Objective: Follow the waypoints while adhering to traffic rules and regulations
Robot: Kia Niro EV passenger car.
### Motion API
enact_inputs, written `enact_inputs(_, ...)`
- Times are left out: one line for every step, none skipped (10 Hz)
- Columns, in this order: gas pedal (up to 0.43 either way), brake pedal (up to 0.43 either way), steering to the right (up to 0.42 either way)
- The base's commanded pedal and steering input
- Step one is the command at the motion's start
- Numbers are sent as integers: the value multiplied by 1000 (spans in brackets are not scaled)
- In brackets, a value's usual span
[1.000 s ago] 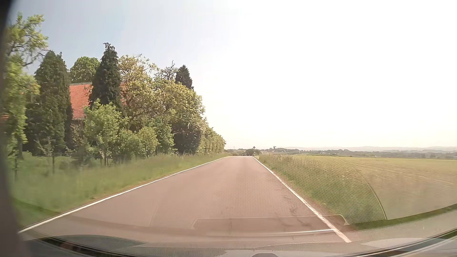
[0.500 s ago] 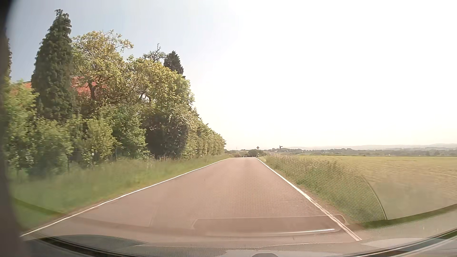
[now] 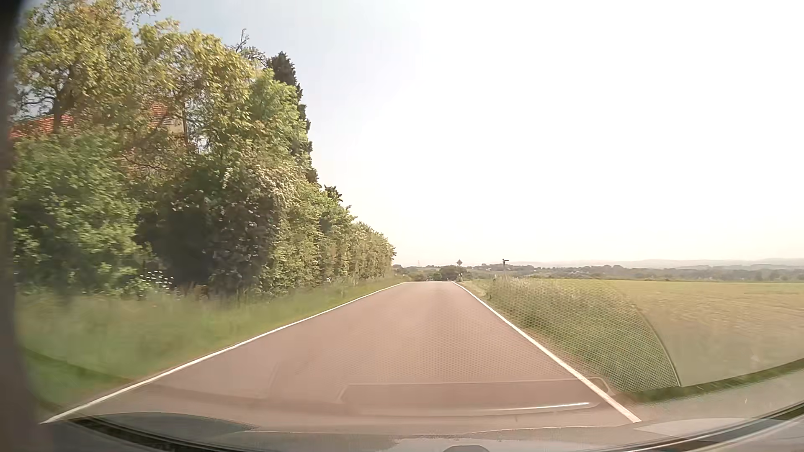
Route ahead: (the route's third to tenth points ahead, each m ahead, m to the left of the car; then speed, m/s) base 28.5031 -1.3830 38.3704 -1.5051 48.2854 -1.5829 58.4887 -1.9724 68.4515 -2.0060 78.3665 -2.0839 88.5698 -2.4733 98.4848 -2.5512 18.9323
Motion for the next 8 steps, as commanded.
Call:
enact_inputs(260,0,1)
enact_inputs(260,0,1)
enact_inputs(260,0,1)
enact_inputs(260,0,2)
enact_inputs(260,0,3)
enact_inputs(260,0,4)
enact_inputs(260,0,4)
enact_inputs(260,0,4)
